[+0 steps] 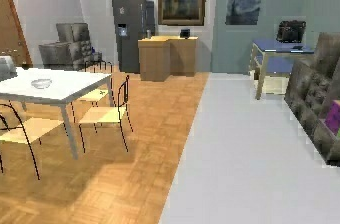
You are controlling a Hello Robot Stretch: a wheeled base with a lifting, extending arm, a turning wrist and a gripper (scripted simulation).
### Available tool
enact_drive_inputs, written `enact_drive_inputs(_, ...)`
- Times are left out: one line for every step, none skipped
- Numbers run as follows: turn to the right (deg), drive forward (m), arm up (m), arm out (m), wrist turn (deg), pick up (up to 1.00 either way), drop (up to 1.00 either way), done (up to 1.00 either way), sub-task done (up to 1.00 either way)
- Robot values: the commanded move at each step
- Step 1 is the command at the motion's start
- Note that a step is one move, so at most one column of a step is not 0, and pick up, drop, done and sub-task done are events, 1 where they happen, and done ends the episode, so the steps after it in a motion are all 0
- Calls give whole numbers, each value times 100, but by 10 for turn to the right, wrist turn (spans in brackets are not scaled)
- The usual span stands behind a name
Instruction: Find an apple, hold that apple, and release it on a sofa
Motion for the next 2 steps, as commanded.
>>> enact_drive_inputs(0, 100, 0, 0, 0, 0, 0, 0, 0)
enact_drive_inputs(-30, 0, 0, 0, 0, 0, 0, 0, 0)
